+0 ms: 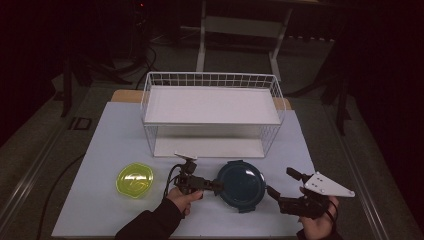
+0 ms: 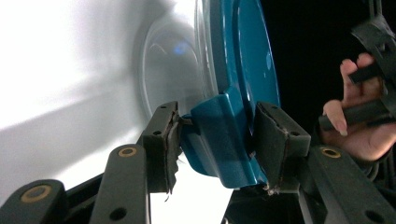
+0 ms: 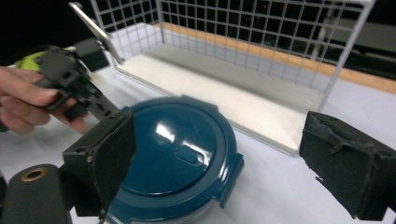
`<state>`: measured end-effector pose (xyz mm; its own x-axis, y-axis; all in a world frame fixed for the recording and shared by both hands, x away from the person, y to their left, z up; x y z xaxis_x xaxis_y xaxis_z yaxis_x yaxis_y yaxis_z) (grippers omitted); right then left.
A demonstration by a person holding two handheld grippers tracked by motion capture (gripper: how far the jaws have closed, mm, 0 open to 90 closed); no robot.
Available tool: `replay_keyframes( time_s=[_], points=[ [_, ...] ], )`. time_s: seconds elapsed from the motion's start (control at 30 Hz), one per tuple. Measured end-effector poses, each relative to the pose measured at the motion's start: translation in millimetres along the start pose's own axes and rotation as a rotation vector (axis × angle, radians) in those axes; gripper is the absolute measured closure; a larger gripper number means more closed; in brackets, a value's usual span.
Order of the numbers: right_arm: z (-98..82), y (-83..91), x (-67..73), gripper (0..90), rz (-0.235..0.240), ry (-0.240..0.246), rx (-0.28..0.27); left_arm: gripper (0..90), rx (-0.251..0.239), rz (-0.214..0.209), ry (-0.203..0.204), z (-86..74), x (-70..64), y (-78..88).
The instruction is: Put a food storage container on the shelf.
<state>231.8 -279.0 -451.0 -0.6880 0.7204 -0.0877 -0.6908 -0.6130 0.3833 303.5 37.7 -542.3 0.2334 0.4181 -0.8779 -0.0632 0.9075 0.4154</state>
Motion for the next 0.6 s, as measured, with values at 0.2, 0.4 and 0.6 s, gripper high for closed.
replay_keyframes(
  time_s=[0.2, 0.4, 0.6],
  points=[
    [-8.0, -6.1, -7.5, 10.2, 0.055, -0.063, 0.049, 53.7, 0.012, 0.012, -0.08, -3.1, -10.2, 1.2],
    [-22.1, -17.3, -15.8, 21.0, 0.121, -0.126, 0.161, 54.4, 0.017, 0.012, -0.137, -7.0, -14.2, 2.6],
    [-32.5, -26.2, -25.3, 31.6, 0.204, -0.238, 0.192, 55.3, 0.034, 0.013, -0.205, -9.0, -18.1, 3.4]
  ],
)
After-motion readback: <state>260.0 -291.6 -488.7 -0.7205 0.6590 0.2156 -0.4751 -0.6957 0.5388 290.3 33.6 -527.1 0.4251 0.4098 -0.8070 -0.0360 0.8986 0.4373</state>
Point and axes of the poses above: each handheld gripper's, and its own axes: y roughly backward along the jaws, z roughly out of its top, x roughly to its left, the point moved 2 cm from there along -y, roughly forward along the jaws, and after that the axes turned 7 degrees about y, right-handed, at the moved point
